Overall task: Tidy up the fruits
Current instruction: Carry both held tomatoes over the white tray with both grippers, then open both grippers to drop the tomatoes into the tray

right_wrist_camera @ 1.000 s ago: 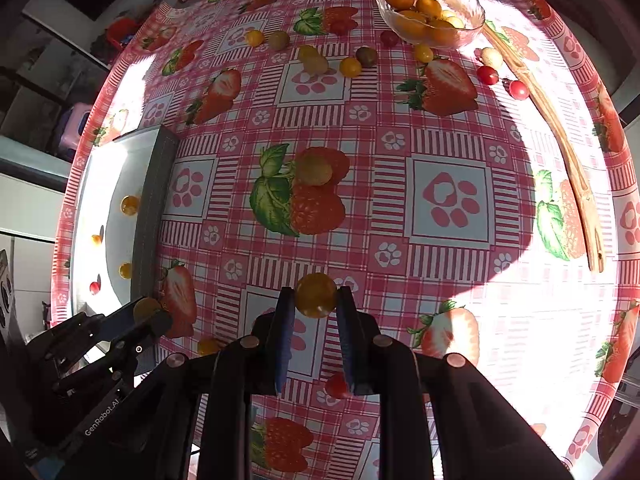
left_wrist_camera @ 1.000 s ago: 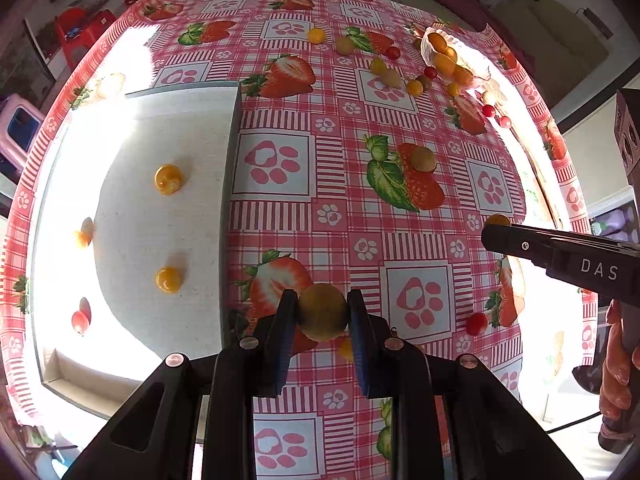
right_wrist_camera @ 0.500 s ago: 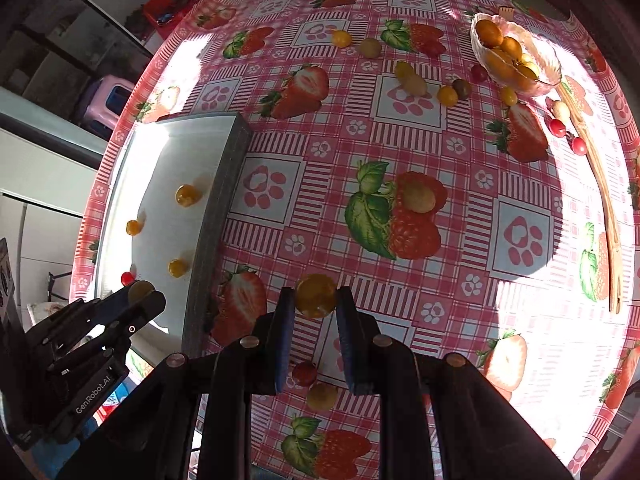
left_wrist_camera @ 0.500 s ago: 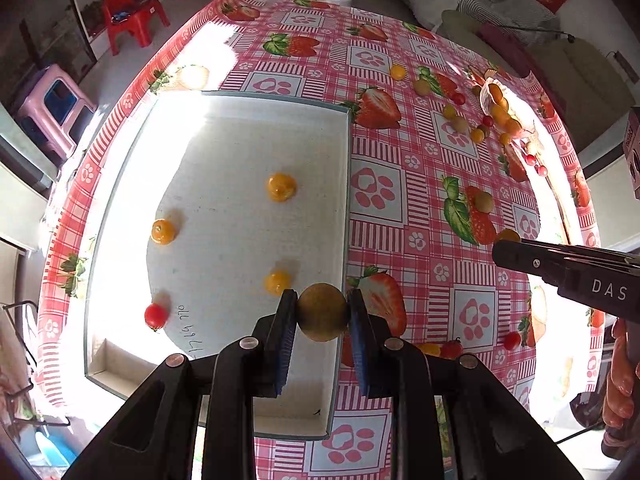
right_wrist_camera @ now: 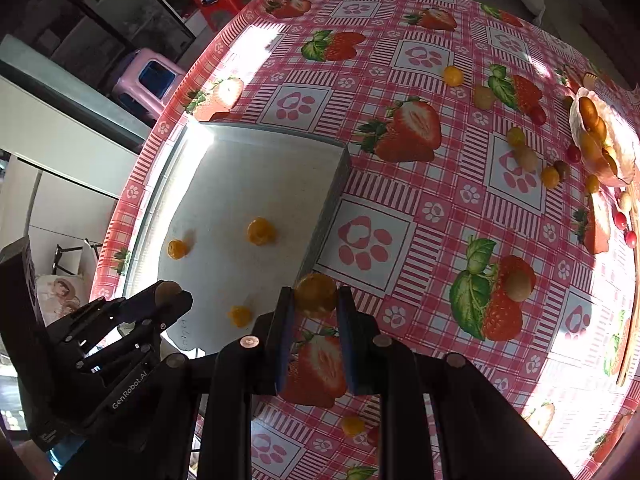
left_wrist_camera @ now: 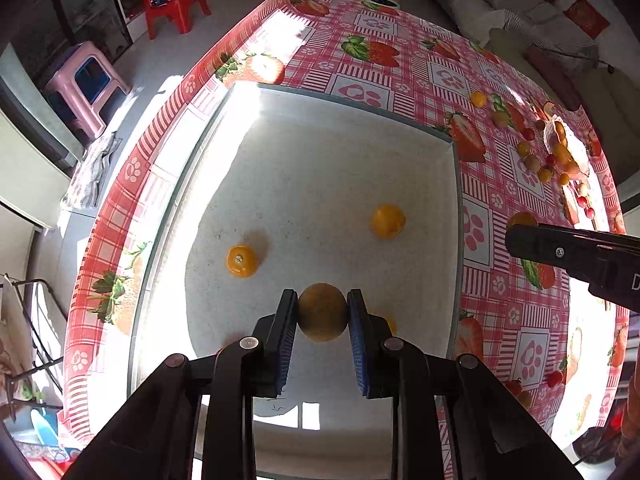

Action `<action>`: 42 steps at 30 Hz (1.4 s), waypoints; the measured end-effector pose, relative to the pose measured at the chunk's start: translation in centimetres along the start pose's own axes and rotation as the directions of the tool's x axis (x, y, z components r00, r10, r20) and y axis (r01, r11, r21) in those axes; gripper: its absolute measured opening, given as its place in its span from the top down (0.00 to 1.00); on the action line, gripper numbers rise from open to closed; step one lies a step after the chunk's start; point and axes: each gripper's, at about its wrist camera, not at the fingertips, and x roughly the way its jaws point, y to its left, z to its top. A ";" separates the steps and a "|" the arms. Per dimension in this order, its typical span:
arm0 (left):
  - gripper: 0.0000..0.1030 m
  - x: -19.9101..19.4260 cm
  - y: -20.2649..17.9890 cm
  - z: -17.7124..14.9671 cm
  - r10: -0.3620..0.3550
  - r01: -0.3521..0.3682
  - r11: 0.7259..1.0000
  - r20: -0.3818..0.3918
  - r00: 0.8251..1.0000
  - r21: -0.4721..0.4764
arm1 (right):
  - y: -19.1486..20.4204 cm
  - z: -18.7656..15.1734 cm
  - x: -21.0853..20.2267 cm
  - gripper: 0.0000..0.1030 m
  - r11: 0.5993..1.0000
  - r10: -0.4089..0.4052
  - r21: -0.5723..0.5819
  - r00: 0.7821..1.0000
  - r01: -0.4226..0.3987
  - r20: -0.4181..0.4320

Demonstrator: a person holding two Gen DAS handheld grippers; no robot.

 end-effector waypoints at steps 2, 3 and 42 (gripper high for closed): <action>0.74 0.7 0.1 0.5 0.009 -0.009 1.000 -0.002 1.000 -0.001 | 0.6 1.2 0.8 0.78 1.000 0.002 -0.013 1.000 -0.002 -0.005; 0.74 1.1 0.1 0.7 0.011 -0.011 1.000 -0.005 1.000 -0.003 | 0.8 1.7 1.2 0.78 1.000 0.005 -0.015 1.000 -0.005 -0.007; 0.24 2.5 -0.1 1.4 0.072 -0.071 0.997 -0.032 0.997 0.037 | 3.0 8.3 7.6 0.19 0.998 0.061 -0.015 0.997 -0.062 -0.047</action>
